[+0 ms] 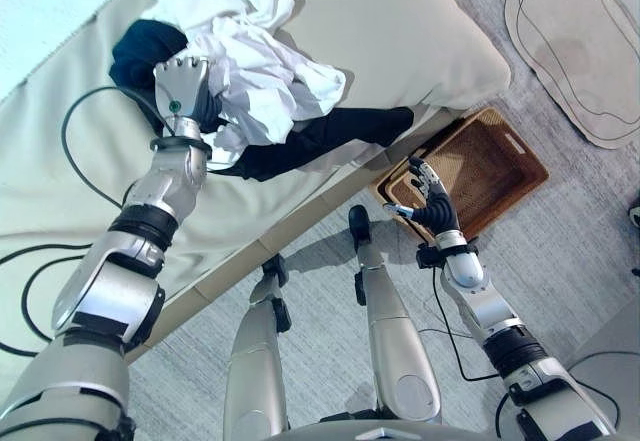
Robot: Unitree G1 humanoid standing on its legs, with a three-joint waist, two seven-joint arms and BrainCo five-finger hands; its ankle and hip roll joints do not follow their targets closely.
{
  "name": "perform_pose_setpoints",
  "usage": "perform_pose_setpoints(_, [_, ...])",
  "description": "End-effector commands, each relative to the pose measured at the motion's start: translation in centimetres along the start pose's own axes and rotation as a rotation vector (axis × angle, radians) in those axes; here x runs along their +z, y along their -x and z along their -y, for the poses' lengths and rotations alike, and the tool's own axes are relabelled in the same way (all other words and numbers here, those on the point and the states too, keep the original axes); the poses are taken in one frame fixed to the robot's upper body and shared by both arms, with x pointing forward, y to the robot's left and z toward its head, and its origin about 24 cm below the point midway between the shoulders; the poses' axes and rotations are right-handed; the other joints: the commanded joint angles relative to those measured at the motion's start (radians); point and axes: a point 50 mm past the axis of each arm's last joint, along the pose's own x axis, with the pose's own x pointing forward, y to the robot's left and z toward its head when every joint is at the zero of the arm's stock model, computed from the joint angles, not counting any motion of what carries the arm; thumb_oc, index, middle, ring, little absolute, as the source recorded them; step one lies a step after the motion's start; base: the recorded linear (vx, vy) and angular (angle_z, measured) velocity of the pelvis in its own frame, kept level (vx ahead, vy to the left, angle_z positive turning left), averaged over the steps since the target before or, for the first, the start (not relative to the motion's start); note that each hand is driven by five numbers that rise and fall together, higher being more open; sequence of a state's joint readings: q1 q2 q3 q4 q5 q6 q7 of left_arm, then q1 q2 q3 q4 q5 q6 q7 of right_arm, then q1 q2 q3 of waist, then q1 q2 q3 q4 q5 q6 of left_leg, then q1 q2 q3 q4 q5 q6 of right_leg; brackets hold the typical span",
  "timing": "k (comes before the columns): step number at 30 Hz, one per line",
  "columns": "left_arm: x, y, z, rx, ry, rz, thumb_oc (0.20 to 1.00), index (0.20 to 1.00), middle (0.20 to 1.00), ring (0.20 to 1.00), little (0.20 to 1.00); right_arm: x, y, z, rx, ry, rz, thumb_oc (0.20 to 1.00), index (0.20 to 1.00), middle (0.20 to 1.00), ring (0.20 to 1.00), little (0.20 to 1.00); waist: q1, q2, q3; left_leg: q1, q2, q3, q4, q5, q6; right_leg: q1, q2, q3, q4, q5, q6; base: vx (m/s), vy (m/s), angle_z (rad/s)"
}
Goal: Pick up clothes into the bucket
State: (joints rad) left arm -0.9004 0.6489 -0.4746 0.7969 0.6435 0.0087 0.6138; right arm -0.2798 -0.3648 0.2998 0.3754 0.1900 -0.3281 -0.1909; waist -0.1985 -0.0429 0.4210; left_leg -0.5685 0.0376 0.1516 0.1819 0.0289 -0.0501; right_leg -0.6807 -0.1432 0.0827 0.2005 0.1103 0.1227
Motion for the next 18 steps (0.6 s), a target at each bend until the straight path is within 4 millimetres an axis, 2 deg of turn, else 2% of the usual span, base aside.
perform_pose_setpoints(1, [-1.1, 0.6, -0.7, 0.048, 0.037, -0.021, 0.200, 0.200, 0.200, 0.200, 0.200, -1.4, 1.8, -0.4, 0.013, -0.013, -0.036, 1.000, 1.000, 1.000, 1.000, 1.000, 0.025, 0.007, -0.084, 0.017, -0.030, -0.067, 0.074, -0.073, -0.010, 0.128, -0.064, -0.092, -0.082, 0.015, 0.056, 0.00, 0.004, 0.08])
perform_pose_setpoints(8, [-1.0, 2.0, -0.3, 0.040, 0.115, -0.019, 0.200, 0.200, 0.200, 0.200, 0.200, -2.1, 2.1, -0.4, 0.002, -0.019, -0.075, 1.000, 1.000, 1.000, 1.000, 1.000, 0.048, 0.007, -0.103, 0.121, -0.039, -0.078, -0.003, -0.044, -0.014, 0.234, -0.075, -0.120, -0.135, 0.033, 0.058, 0.03, -0.014, 0.08])
perform_pose_setpoints(11, [-1.1, 3.2, -0.2, 0.037, 0.153, -0.009, 0.200, 0.200, 0.200, 0.200, 0.200, -2.4, 2.2, -0.4, -0.005, -0.031, -0.091, 1.000, 1.000, 1.000, 1.000, 1.000, 0.066, 0.010, -0.119, 0.177, -0.038, -0.087, -0.037, -0.036, -0.016, 0.291, -0.077, -0.135, -0.157, 0.034, 0.057, 0.05, -0.016, 0.12])
perform_pose_setpoints(18, [-1.9, 3.4, 0.0, 0.016, 0.136, -0.030, 0.200, 0.200, 0.200, 0.200, 0.200, -2.5, 2.2, -0.7, 0.016, -0.034, -0.096, 1.000, 1.000, 1.000, 1.000, 1.000, 0.069, 0.009, -0.121, 0.188, -0.038, -0.094, -0.025, -0.038, -0.009, 0.314, -0.073, -0.144, -0.154, 0.025, 0.049, 0.00, -0.003, 0.06])
